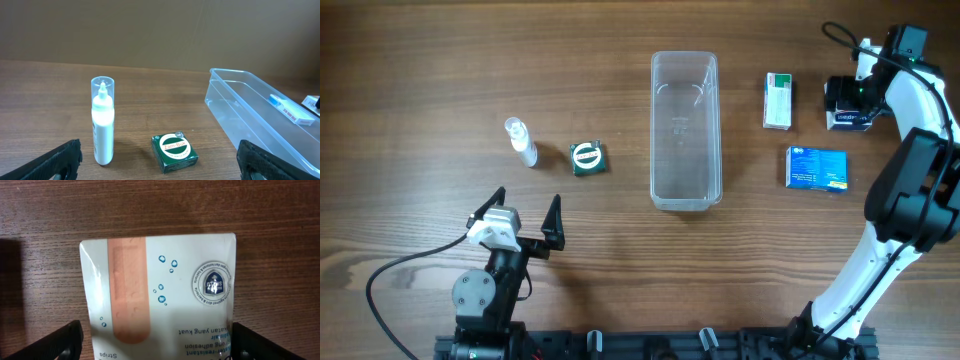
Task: Pack container
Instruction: 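Lift Hansaplast box with right gripper and drop it into container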
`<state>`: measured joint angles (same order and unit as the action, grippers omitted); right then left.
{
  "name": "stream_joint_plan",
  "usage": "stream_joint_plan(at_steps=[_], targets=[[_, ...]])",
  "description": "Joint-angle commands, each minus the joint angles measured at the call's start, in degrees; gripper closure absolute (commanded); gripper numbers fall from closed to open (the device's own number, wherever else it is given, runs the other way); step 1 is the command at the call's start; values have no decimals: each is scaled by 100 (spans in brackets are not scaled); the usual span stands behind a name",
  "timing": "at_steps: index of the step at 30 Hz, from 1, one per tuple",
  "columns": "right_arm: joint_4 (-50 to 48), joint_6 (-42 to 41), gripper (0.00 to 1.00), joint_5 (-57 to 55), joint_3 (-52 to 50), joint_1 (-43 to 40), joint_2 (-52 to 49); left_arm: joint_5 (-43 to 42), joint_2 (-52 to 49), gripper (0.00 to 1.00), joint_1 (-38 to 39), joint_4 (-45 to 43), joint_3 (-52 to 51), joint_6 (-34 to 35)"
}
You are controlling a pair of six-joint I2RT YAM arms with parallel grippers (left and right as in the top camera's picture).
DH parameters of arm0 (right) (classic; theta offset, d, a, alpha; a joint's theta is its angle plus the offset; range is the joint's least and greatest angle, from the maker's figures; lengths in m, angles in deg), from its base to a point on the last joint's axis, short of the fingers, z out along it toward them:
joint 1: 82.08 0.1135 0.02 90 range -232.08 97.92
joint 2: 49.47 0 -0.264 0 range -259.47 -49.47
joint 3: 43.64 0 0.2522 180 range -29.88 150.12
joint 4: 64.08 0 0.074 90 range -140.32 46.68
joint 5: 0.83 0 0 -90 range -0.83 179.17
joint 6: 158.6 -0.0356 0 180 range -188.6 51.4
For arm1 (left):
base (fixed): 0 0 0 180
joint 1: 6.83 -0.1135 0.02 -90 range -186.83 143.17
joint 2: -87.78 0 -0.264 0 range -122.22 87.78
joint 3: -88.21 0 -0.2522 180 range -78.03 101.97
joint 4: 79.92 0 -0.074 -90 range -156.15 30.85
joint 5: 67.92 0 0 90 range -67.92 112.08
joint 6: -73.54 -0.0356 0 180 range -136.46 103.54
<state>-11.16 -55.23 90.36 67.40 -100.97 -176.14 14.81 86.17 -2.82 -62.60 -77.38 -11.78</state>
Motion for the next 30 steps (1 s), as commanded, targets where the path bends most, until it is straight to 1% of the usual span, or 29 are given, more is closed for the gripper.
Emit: stream_joint_plan(at_steps=[1,4,8,10,12,14,18,21,25,30], targets=[[7,7,13,-96,52,44,-140,52,15,0,-44,20,-33,50],[-13,-37,18,-227,52,44,-140,50,15,0,-44,22,-33,50],[-68,-155,19,-352,52,44,-140,52,15,0,-44,22,-33,50],[-85,-160,21,-317,52,44,-140,52,15,0,-44,22,-33,50],[-96,-199,24,-214,55,44,-136,50,15,0,-44,22,-33,50],[-87,-304,24,-181,81,44,-118,50,15,0,-44,22,-33,50],[85,-304,25,468,258,46,70,52,15,0,-44,20,-33,50],[245,-448,26,791,424,63,444,50,15,0,-44,20,-33,50],[426,-531,25,1222,472,177,1257,52,15,0,-44,20,-33,50],[964,-857,25,1333,472,691,2293,52,15,0,-44,22,-33,50]])
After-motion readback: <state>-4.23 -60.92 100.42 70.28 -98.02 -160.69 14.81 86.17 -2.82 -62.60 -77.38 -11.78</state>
